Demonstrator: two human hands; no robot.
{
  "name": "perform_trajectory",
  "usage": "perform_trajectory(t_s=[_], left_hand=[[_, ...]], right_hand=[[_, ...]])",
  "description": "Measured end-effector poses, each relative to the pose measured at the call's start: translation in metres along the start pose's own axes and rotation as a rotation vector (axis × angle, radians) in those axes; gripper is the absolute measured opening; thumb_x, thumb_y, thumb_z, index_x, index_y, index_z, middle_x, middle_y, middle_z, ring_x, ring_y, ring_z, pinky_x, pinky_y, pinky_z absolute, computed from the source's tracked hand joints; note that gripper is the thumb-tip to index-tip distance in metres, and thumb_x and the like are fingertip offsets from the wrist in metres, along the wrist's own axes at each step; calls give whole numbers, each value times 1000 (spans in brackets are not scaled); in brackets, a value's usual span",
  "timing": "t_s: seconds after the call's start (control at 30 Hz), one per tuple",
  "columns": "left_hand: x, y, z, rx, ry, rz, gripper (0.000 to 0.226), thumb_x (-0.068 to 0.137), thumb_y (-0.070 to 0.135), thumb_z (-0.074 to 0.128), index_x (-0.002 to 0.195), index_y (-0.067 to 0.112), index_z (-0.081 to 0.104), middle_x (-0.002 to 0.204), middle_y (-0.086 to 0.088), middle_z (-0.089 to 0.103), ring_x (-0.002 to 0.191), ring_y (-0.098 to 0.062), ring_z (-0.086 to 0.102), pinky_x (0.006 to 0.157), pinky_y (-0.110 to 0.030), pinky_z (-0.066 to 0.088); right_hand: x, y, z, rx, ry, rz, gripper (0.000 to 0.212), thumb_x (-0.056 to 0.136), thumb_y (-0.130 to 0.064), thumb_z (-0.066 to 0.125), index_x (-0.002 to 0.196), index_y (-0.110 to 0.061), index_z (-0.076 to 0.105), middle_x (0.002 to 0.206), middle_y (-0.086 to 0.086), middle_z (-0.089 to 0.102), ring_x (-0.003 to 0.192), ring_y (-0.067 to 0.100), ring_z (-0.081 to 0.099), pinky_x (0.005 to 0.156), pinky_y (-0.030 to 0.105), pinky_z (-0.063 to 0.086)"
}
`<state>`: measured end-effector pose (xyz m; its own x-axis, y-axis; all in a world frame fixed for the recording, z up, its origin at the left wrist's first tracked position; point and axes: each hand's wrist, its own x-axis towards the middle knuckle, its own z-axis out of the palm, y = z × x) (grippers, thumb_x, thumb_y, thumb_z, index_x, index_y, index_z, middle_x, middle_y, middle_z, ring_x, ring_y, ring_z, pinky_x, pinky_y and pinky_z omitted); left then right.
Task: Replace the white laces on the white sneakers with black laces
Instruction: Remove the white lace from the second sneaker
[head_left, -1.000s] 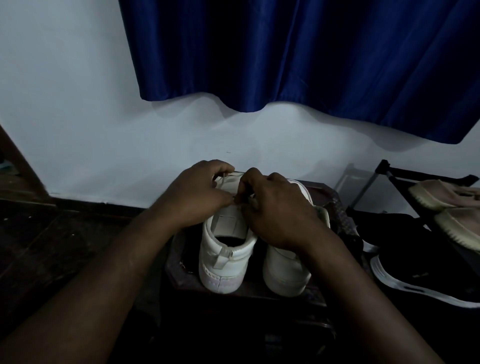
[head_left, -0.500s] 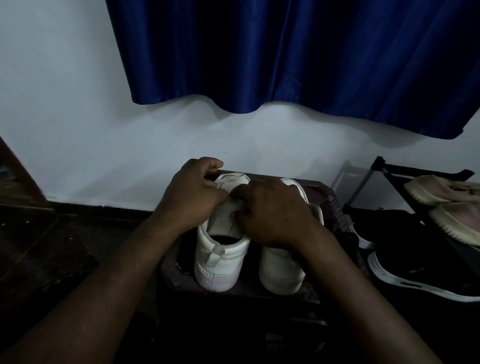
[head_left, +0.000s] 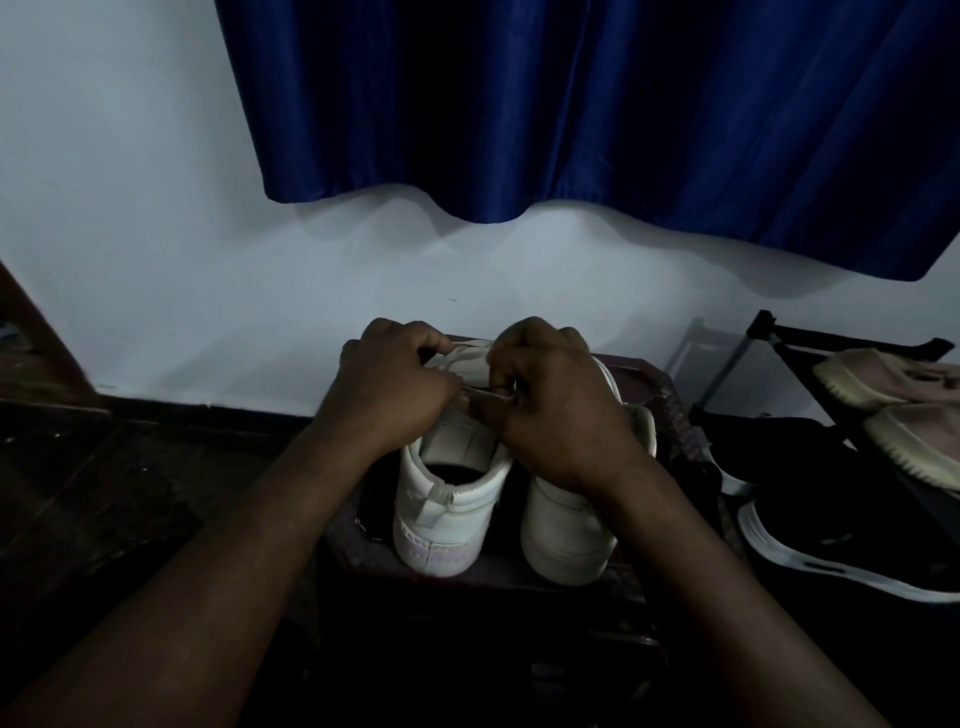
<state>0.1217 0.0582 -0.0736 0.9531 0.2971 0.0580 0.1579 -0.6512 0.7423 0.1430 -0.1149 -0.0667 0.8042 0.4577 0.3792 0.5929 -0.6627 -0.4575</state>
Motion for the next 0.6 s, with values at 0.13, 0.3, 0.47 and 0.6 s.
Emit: perform_trajectory(t_s=[0.13, 0.3, 0.47, 0.6], left_hand=[[-1, 1, -2, 150, 17, -61, 51, 65, 55, 56, 114, 45, 65, 117, 5, 49, 125, -27, 45, 106, -47, 41], [-3, 2, -4, 231, -4, -104, 45, 73, 57, 61, 114, 38, 60, 115, 0, 51, 121, -30, 49, 102, -49, 47], [-2, 2, -6, 150, -78, -129, 20, 76, 46, 66, 94, 40, 58, 108, 4, 65, 100, -23, 59, 86, -34, 48], [0, 1, -5, 166, -74, -122, 47, 59, 48, 57, 105, 40, 63, 114, 3, 67, 105, -25, 62, 92, -37, 53]], right_hand=[[1, 1, -1, 37, -17, 45, 25, 84, -27, 79, 72, -22, 57, 62, -10, 55, 70, 10, 49, 56, 13, 27], [2, 1, 2, 43, -29, 95, 20, 84, -33, 76, 97, -31, 61, 74, -8, 62, 79, 15, 55, 61, 25, 34], [1, -8, 1, -79, -33, 141, 10, 89, -36, 71, 95, -34, 79, 90, 0, 75, 99, 29, 64, 83, 38, 53], [3, -2, 6, -83, -13, 155, 11, 89, -25, 66, 86, -32, 74, 88, -2, 73, 97, 27, 65, 83, 41, 54]])
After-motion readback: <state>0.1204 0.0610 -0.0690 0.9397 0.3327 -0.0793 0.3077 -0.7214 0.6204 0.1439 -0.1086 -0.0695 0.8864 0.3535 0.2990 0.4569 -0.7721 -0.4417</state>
